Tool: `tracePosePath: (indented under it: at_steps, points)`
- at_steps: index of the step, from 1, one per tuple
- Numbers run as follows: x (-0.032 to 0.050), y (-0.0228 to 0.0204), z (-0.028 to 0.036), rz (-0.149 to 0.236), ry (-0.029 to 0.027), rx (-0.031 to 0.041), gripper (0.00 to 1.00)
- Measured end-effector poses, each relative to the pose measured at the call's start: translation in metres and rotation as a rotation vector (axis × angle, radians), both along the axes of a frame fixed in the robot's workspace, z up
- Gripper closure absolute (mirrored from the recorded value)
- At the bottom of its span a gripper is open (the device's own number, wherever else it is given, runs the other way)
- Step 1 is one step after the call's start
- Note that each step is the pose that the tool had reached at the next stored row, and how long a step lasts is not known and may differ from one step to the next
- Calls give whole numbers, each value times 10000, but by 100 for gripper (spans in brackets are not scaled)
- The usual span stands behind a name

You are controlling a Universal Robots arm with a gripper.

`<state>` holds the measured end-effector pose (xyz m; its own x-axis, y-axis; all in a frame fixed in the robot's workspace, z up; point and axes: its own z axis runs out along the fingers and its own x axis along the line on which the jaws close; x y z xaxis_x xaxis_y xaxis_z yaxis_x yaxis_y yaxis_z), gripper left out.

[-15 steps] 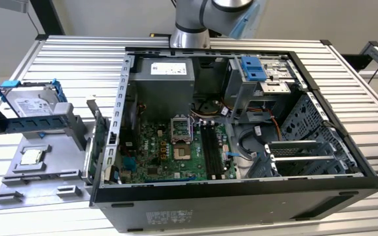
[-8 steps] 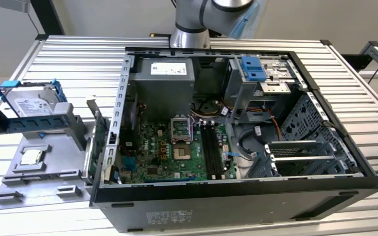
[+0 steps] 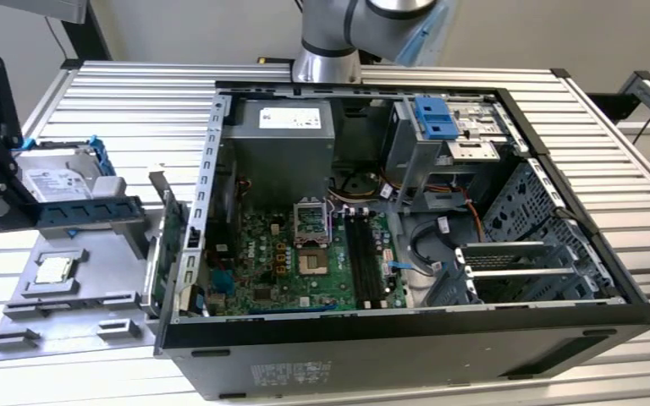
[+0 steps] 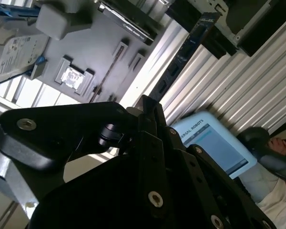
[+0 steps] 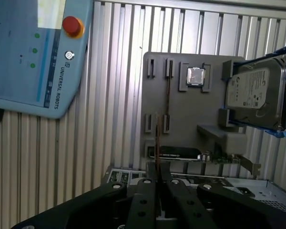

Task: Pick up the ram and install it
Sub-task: 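Pick up the ram and move it above insertion slot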

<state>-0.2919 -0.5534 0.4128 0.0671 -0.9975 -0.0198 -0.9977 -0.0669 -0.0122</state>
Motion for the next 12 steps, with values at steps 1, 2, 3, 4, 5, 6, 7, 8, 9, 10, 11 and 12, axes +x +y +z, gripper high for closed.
tracePosePath:
  at_steps: [1,2,3,4,5,6,7,8,9,10,11,12]
  points:
    - [39,0,0,-4,1,-1,100]
    - [76,0,0,-9,1,-1,100]
    - [115,0,-1,-11,0,-1,100]
    - [153,0,-1,-15,1,0,100]
    - [190,0,-2,-19,0,0,100]
    - [228,0,-3,-24,0,0,100]
    - [260,0,-3,-29,1,-1,100]
    - [294,0,-4,-38,1,-1,100]
    - [329,0,-5,-48,1,-1,100]
    - [363,0,-6,-60,1,-1,100]
    - [399,0,-8,-73,1,-1,100]
    - [431,0,-9,-87,1,-1,100]
